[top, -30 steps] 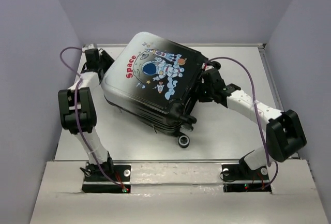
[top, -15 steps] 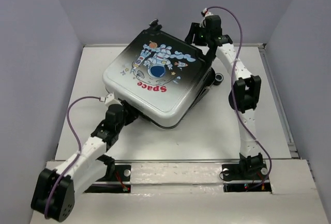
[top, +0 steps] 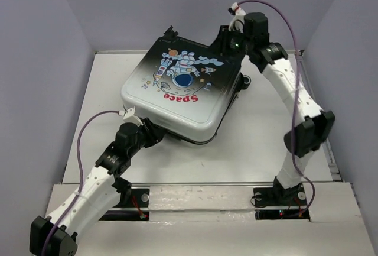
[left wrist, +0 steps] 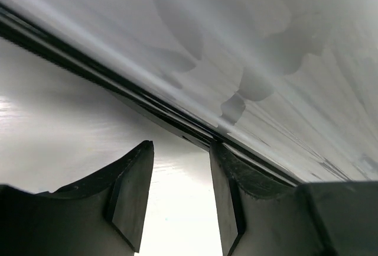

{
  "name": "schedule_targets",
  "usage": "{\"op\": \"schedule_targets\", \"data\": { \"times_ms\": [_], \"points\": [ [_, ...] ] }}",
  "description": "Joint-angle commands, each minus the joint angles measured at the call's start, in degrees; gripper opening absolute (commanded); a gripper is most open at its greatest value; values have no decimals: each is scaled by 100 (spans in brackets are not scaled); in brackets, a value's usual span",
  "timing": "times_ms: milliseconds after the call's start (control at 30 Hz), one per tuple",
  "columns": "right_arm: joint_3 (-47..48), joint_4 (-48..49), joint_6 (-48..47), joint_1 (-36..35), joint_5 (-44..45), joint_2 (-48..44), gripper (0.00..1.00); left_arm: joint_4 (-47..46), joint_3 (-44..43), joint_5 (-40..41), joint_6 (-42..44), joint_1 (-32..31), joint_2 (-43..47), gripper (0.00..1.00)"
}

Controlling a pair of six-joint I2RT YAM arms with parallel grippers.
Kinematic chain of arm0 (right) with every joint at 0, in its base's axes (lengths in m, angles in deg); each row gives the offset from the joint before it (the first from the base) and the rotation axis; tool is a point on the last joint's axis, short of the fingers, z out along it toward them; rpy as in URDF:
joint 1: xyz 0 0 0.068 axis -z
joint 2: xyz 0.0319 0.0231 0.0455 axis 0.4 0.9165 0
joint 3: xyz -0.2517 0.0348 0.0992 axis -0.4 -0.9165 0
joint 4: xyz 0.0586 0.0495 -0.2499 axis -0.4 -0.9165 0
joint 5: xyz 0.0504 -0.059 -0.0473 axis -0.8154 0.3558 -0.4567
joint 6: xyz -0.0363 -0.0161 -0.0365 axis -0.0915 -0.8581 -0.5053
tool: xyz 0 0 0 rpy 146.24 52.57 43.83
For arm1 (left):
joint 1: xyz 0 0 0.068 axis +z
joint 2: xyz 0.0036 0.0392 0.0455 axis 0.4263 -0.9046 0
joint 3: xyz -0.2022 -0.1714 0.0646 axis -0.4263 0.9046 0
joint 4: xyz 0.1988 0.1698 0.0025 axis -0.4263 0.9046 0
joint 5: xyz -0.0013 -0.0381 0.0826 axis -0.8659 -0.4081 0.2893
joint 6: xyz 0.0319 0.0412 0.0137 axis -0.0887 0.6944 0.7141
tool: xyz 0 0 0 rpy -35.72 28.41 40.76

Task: Pack the luggage

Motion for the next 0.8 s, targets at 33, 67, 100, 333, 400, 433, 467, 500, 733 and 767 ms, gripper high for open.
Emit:
{"op": "schedule_targets", "data": {
  "times_ms": [33,67,100,333,400,433,467,500,733,767],
  "points": [
    [-3571,1955,-366,103,209,-3265,15,-469,-630,-738,310,-86,-351,54],
    [-4291,2310,-296,103,165,-3772,14,-539,-675,-703,311,-86,-395,55],
    [-4968,2540,-95,103,156,-4212,13,-618,-727,-694,311,-86,-482,55],
    [-9006,4412,346,-37,-91,-5894,20,-848,-1500,-36,293,-77,-887,58],
    [-9588,4772,267,-37,-46,-6053,39,-787,-1676,70,319,-68,-914,59],
    [-9685,4870,232,-37,-177,-6001,45,-699,-1807,375,319,-68,-923,59],
    [-9712,4915,206,-37,-283,-5905,49,-698,-1852,413,319,-68,-914,59],
    [-9739,5011,171,-37,-388,-5782,51,-690,-1870,448,319,-68,-905,60],
    [-10073,6575,170,-90,-729,-4877,51,-313,-1388,291,363,-68,-581,54],
    [-10029,6672,170,-90,-802,-4554,51,-303,-1309,290,381,-68,-536,54]
  ]
}}
